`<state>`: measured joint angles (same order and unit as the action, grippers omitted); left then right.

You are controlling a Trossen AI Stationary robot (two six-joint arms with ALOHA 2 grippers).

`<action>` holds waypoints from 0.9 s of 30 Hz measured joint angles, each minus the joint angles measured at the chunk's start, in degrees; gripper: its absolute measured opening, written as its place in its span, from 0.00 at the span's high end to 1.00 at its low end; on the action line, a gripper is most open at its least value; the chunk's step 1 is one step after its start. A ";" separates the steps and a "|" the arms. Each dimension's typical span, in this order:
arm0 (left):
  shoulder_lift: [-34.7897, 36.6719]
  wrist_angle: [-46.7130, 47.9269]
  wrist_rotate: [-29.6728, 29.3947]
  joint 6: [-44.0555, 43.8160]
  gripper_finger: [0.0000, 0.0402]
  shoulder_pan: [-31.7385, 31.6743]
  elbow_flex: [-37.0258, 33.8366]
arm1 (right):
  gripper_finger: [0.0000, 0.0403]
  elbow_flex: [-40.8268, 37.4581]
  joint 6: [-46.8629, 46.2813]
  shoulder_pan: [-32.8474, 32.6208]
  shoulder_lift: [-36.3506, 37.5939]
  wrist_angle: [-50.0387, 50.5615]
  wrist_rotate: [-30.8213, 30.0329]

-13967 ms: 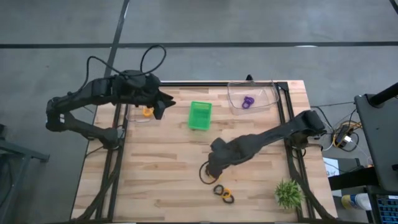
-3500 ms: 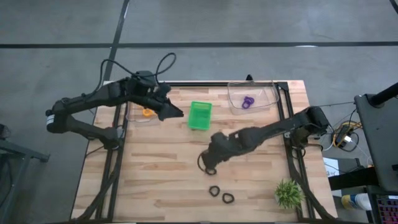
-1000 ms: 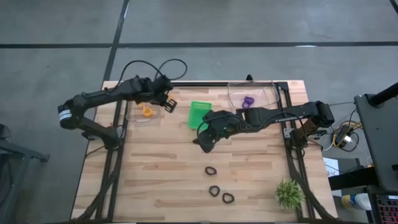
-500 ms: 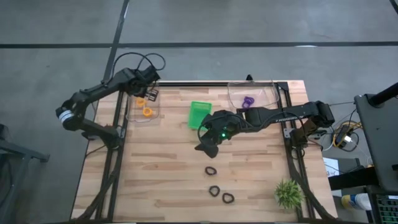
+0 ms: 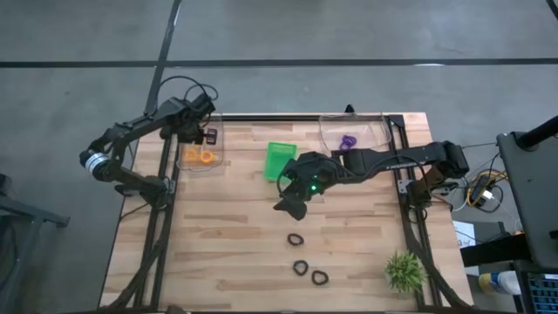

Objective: Sort spring keychains
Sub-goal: Put the bottom black spring keychain into the green bin

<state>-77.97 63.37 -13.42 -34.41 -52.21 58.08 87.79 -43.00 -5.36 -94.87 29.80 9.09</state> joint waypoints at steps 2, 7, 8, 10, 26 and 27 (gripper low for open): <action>0.08 0.01 0.53 -1.65 0.78 0.17 0.79 | 0.34 0.00 0.46 0.62 0.00 0.00 0.00; 1.16 -0.92 7.48 -3.09 0.77 1.52 4.03 | 0.35 0.00 4.67 1.11 -0.02 1.39 -0.05; 1.65 -1.94 9.16 -3.13 0.77 2.19 4.60 | 0.35 0.00 5.61 1.09 -0.13 2.32 -0.05; 3.00 -5.10 13.28 -3.00 0.77 3.77 5.54 | 0.36 0.00 7.02 1.11 -0.49 4.02 0.00; 7.72 -46.70 44.95 -15.55 0.77 15.78 6.84 | 0.35 -0.94 0.35 0.29 -0.90 11.87 -0.10; 7.74 -48.69 46.58 -16.09 0.77 16.82 6.90 | 0.35 -1.01 -0.72 -0.06 -0.90 11.89 -0.07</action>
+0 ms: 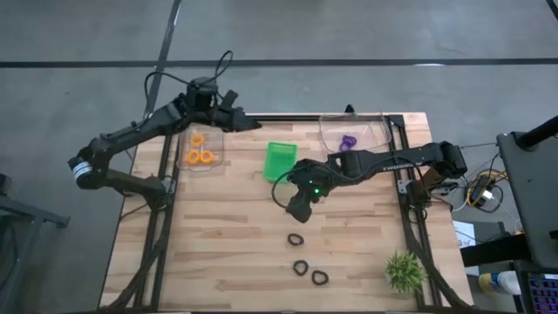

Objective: Sort spring keychains
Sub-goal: Put the bottom black spring keychain into the green bin

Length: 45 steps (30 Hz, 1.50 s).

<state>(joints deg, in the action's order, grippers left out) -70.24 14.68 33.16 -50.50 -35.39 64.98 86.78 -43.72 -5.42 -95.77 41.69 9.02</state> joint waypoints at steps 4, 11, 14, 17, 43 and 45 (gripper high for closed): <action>0.20 -5.35 5.60 -1.01 0.77 4.86 0.01 | 0.35 -0.52 -4.76 -1.75 0.00 -0.04 0.02; 0.77 -6.12 12.33 -0.39 0.77 14.36 -0.06 | 0.37 -2.84 -13.11 -7.32 0.00 -0.04 0.45; 0.79 -6.10 14.13 -0.18 0.77 18.34 -0.10 | 0.36 -4.06 -16.69 -10.47 -0.02 -0.07 0.47; 0.79 -6.09 15.16 -0.16 0.77 21.74 -0.12 | 0.37 -5.80 -21.22 -13.78 -0.02 -0.13 0.19; 0.81 -4.64 15.93 -0.16 0.77 28.90 -0.59 | 0.40 -15.84 -47.82 -26.55 -10.17 -10.96 0.11; 0.81 -4.65 15.98 -0.13 0.77 28.91 -0.60 | 0.40 -14.97 -47.68 -26.72 -12.29 -10.35 1.48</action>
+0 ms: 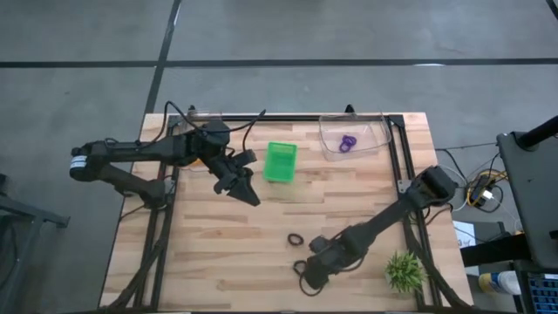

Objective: Sort spring keychains
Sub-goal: Put the bottom black spring keychain into the green bin

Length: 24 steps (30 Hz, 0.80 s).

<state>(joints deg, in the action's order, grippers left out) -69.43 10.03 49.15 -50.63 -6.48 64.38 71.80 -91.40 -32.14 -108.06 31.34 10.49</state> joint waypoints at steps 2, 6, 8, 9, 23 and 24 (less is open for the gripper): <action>0.00 0.01 0.00 0.00 0.77 0.00 -0.02 | 0.41 1.19 0.08 -0.06 -1.97 -0.40 0.49; 0.02 -0.01 0.07 0.01 0.77 0.00 -0.02 | 0.43 4.24 0.96 0.03 -5.68 0.76 0.47; 0.02 -0.03 0.14 0.04 0.77 0.00 -0.02 | 0.45 6.20 1.15 0.05 -7.58 3.15 0.85; 0.02 -0.03 0.26 0.04 0.77 0.00 -0.02 | 0.46 7.25 1.29 -0.01 -8.46 3.84 1.04; 0.02 -0.07 1.38 1.01 0.77 0.00 -0.02 | 0.59 17.00 5.04 -0.50 -15.71 15.07 0.44; 0.02 -0.07 1.40 1.01 0.77 0.00 -0.02 | 0.62 16.90 4.95 -0.52 -15.69 15.07 0.23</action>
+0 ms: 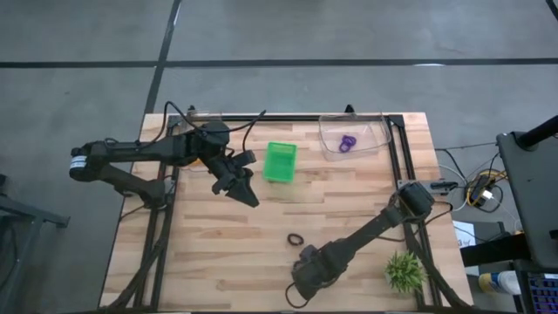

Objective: Sort spring keychains
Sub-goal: Put the bottom black spring keychain into the green bin

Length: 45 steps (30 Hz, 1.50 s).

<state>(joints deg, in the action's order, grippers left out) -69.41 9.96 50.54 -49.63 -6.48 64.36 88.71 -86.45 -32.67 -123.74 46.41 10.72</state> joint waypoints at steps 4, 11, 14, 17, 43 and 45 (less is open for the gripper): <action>0.00 -0.01 -0.01 0.00 0.77 0.00 0.00 | 0.80 0.08 0.52 0.02 0.09 0.80 0.02; 0.00 -0.02 -0.04 0.46 0.77 0.00 0.00 | 0.97 1.33 2.10 0.04 0.10 0.25 0.36; 0.00 -0.02 -0.27 1.60 0.77 -0.02 0.00 | 0.97 2.05 1.89 0.15 1.33 0.13 -1.37; 0.00 -0.02 -0.67 2.51 0.77 -0.07 0.00 | 0.98 3.00 1.75 0.33 4.09 -0.12 -2.61; -0.13 -0.47 -22.99 25.55 0.77 -0.09 -1.92 | 0.98 3.54 19.70 8.51 28.68 -9.14 -39.82; -0.13 -0.52 -22.99 25.66 0.77 -0.07 -1.92 | 0.98 3.54 20.50 9.28 28.92 -9.41 -41.04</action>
<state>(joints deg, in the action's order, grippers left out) -69.54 9.43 27.55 -23.97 -6.55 62.43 92.25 -65.96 -23.39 -94.82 37.01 -30.32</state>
